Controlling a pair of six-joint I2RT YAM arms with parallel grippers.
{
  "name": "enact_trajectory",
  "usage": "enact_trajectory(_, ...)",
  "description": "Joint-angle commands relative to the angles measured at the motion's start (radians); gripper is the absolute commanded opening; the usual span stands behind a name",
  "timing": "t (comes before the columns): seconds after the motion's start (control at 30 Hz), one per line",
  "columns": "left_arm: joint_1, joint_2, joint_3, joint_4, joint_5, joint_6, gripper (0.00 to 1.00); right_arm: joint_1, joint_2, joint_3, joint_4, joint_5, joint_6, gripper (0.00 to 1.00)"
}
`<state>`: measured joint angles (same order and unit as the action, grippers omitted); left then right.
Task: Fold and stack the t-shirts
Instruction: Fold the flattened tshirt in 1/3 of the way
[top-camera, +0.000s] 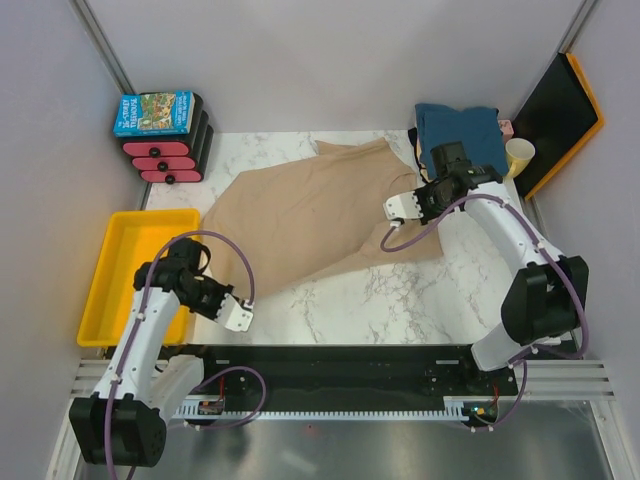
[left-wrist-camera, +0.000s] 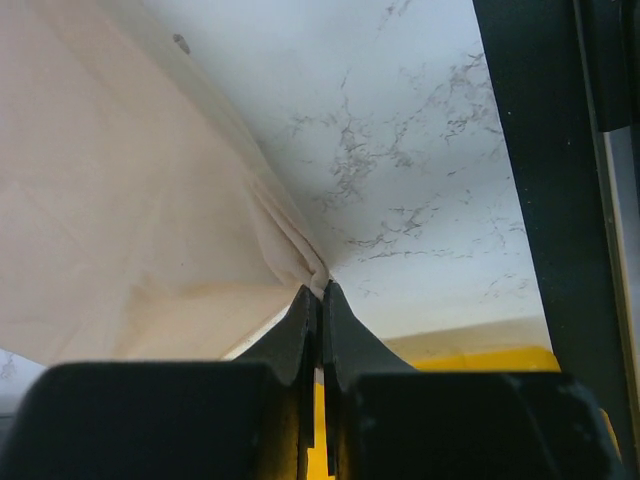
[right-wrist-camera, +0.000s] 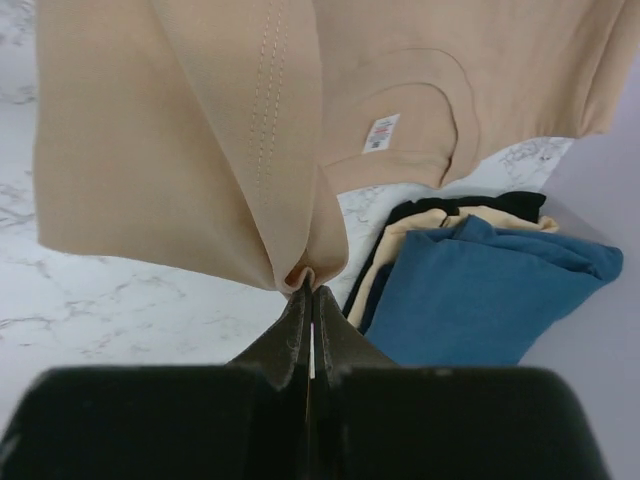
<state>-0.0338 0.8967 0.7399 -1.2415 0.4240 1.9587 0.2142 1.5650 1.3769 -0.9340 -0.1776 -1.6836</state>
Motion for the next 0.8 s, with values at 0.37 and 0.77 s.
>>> enact_trajectory(0.37,0.008,0.225,0.107,0.180,-0.077,0.148,0.02,0.033,0.138,0.102,0.193,-0.019,-0.007,0.00)
enact_trajectory(0.77,0.008,0.248,0.105,0.177,-0.114,0.215,0.02,0.060,0.184,0.077,0.346,-0.010,0.019,0.00)
